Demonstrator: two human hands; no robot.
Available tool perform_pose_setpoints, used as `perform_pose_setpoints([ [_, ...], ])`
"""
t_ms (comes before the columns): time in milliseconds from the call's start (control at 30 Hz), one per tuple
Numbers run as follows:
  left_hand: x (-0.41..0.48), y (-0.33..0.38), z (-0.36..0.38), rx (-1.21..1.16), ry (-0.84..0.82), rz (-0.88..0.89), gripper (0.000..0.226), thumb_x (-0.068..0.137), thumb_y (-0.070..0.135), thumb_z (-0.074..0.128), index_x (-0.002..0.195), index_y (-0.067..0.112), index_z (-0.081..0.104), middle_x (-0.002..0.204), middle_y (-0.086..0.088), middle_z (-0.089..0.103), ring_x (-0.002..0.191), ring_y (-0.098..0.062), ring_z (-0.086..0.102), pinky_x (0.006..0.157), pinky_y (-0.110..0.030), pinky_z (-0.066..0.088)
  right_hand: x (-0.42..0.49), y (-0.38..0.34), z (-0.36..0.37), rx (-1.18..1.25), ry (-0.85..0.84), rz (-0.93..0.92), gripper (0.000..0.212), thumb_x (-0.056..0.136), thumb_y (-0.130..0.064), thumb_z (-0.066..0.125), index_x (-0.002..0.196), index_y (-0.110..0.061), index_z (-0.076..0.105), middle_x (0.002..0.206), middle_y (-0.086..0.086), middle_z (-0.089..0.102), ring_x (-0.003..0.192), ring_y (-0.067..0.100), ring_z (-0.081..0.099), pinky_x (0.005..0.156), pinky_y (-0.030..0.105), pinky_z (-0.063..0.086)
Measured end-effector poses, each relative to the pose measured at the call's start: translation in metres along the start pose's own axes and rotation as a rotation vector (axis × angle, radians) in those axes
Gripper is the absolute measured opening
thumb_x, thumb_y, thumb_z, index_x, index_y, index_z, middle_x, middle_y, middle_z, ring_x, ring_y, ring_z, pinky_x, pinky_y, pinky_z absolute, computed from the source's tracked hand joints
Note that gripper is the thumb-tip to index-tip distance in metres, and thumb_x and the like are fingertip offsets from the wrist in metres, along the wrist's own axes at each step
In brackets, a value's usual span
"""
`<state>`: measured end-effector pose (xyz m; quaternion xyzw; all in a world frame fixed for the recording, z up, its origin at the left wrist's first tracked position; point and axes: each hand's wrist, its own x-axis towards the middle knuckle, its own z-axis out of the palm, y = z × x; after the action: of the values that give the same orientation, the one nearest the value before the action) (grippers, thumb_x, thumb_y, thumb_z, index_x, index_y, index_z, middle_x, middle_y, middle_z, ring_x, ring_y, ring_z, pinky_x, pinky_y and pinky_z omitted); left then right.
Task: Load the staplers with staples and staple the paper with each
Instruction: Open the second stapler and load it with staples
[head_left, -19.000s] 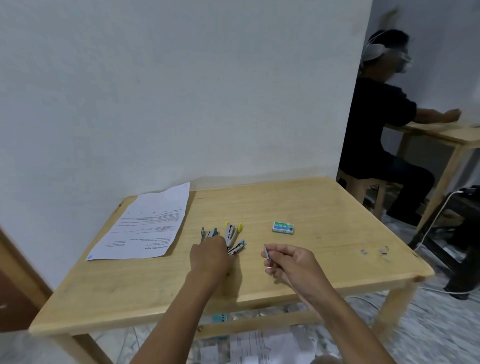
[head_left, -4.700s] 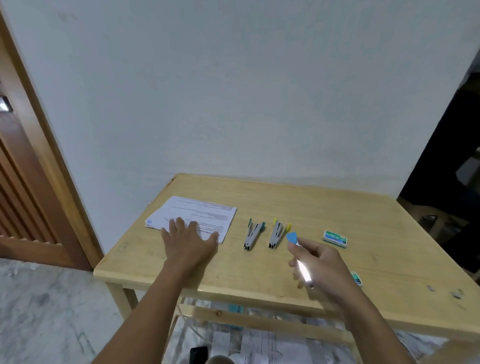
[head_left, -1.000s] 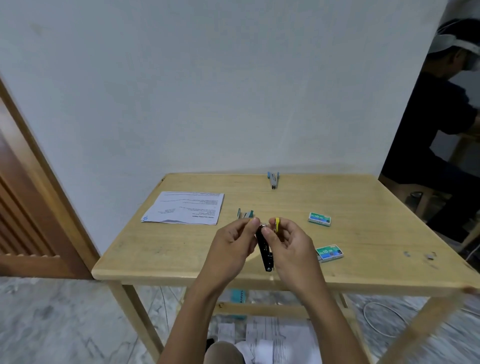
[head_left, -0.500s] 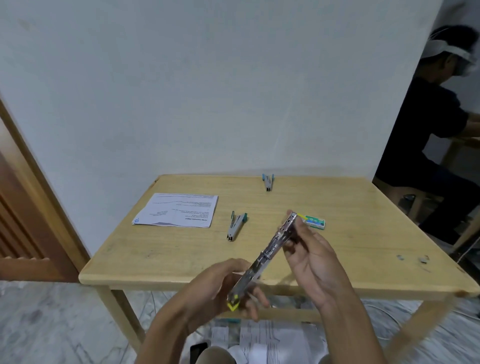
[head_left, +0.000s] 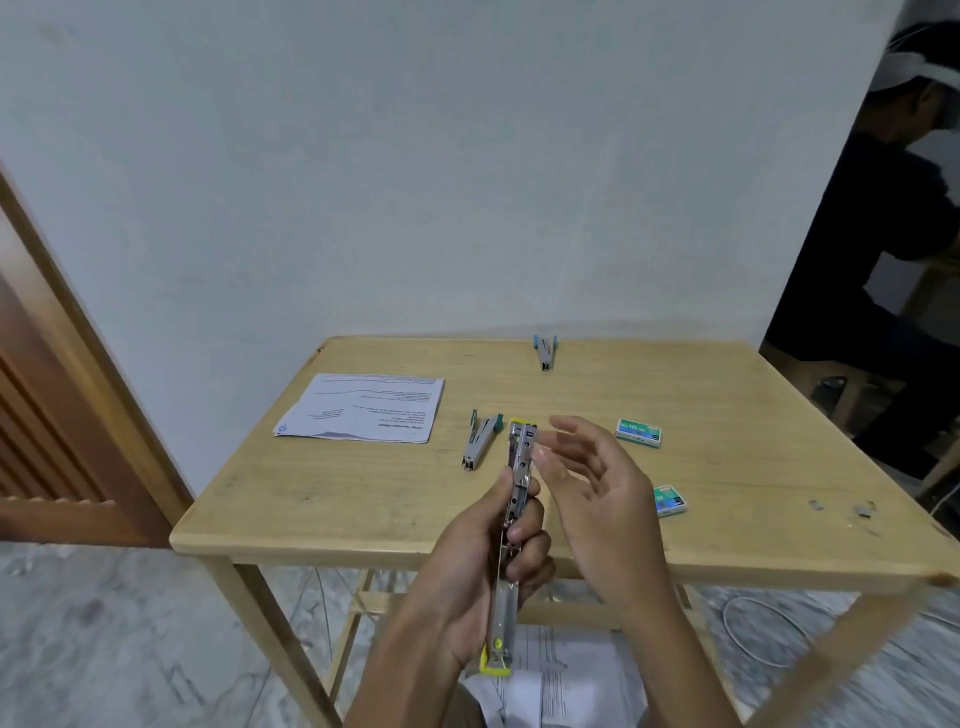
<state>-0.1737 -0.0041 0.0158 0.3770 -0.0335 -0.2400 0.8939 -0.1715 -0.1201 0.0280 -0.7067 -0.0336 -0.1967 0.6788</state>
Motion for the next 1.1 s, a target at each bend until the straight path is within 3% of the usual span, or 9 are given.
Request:
perform_pose_setpoints([
  [100,0.002,-0.002,0.000,0.080,0.046,-0.006,0.047,0.098,0.046,0.045,0.062,0.014,0.043,0.055,-0.002,0.017,0.038,-0.011,0.023,0.047,-0.027,0.019,-0.002,-0.002,0.002,-0.246,-0.001,-0.123,0.019,0.089,-0.026,0.068,0.105,-0.037,0.069,0.095,-0.020,0.071,0.093,0.000,0.067,0.082,0.019,0.052],
  [233,0.003,0.000,0.003,0.102,0.067,0.002,0.050,0.099,0.045,0.044,0.059,0.014,0.044,0.054,-0.001,0.026,0.040,-0.011,0.024,0.053,-0.030,0.015,0.001,-0.001,0.002,-0.416,0.027,-0.250,0.022,0.089,-0.028,0.068,0.111,-0.029,0.071,0.096,-0.019,0.071,0.094,-0.003,0.065,0.082,0.016,0.051],
  [400,0.001,0.006,0.006,0.108,0.122,0.024,0.047,0.099,0.042,0.047,0.062,0.014,0.053,0.051,0.000,0.032,0.043,-0.012,0.023,0.054,-0.029,0.016,0.004,0.002,0.004,-0.467,0.008,-0.333,0.016,0.089,-0.026,0.068,0.105,-0.025,0.073,0.094,-0.019,0.070,0.094,-0.002,0.065,0.082,0.013,0.049],
  [600,0.003,0.009,0.004,0.165,0.192,0.022,0.055,0.098,0.048,0.043,0.054,0.015,0.041,0.044,-0.002,0.027,0.041,-0.013,0.024,0.051,-0.029,0.021,-0.004,0.010,0.005,-0.422,0.015,-0.402,0.008,0.088,-0.020,0.070,0.096,-0.021,0.072,0.090,-0.016,0.068,0.088,0.002,0.066,0.078,0.016,0.051],
  [700,0.003,0.008,0.000,0.121,0.240,0.027,0.049,0.099,0.044,0.044,0.062,0.012,0.048,0.045,-0.001,0.030,0.039,-0.011,0.027,0.048,-0.026,0.025,-0.008,0.016,0.005,-0.386,0.014,-0.490,0.006,0.087,-0.018,0.071,0.093,-0.016,0.070,0.093,-0.013,0.068,0.089,0.004,0.066,0.076,0.025,0.055],
  [767,0.005,0.010,-0.003,0.002,0.271,0.041,0.034,0.095,0.039,0.052,0.078,0.010,0.058,0.053,-0.001,0.043,0.042,-0.010,0.040,0.045,-0.021,0.036,-0.013,0.022,0.006,-0.368,-0.015,-0.572,0.007,0.087,-0.018,0.069,0.090,-0.012,0.071,0.094,-0.010,0.068,0.092,0.006,0.066,0.076,0.029,0.056],
  [900,0.010,0.012,-0.007,-0.180,0.286,0.064,0.026,0.090,0.034,0.057,0.083,0.009,0.059,0.066,-0.004,0.055,0.055,-0.012,0.052,0.054,-0.021,0.050,-0.023,0.031,0.008,-0.377,-0.054,-0.671,0.007,0.086,-0.015,0.070,0.084,-0.009,0.072,0.091,-0.004,0.070,0.093,0.013,0.064,0.079,0.030,0.052],
  [1000,0.012,0.011,-0.010,-0.229,0.295,0.051,0.027,0.093,0.033,0.056,0.084,0.008,0.059,0.061,-0.002,0.052,0.050,-0.012,0.053,0.051,-0.021,0.052,-0.023,0.027,0.009,-0.392,-0.079,-0.599,0.011,0.088,-0.022,0.065,0.094,-0.014,0.071,0.093,-0.010,0.067,0.094,0.012,0.062,0.081,0.027,0.050],
  [1100,0.009,0.011,-0.009,-0.151,0.256,0.026,0.027,0.093,0.036,0.056,0.085,0.010,0.061,0.055,0.002,0.042,0.048,-0.010,0.047,0.049,-0.022,0.049,-0.016,0.015,0.013,-0.387,-0.081,-0.345,0.035,0.091,-0.046,0.053,0.116,-0.026,0.067,0.104,-0.021,0.061,0.109,0.007,0.056,0.089,0.010,0.038],
])
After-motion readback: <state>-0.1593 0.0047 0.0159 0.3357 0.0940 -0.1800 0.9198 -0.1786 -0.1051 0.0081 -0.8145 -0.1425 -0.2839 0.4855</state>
